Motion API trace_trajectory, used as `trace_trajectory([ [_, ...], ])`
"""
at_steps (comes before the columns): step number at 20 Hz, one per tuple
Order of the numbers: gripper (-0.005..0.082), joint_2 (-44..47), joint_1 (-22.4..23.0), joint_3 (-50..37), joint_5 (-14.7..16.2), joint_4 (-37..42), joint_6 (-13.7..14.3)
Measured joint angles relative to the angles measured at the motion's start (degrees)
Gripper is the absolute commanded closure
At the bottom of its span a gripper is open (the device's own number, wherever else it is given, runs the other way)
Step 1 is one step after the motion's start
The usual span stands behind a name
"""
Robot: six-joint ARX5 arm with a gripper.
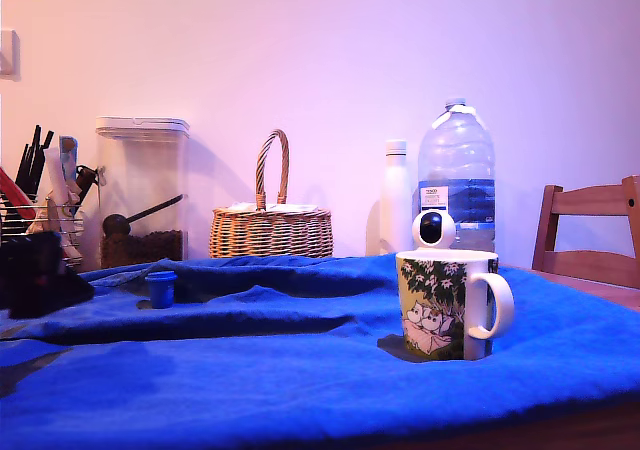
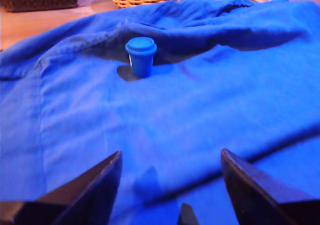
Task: Pick up the coffee capsules on the table and drop them inside the coffee cup
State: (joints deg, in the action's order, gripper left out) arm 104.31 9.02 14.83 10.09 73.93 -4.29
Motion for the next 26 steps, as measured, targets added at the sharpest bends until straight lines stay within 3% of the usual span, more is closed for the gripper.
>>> trace_trajectory([
  [26, 0.0201, 17.38, 0.0, 21.64, 2.29, -1.9, 1.53],
])
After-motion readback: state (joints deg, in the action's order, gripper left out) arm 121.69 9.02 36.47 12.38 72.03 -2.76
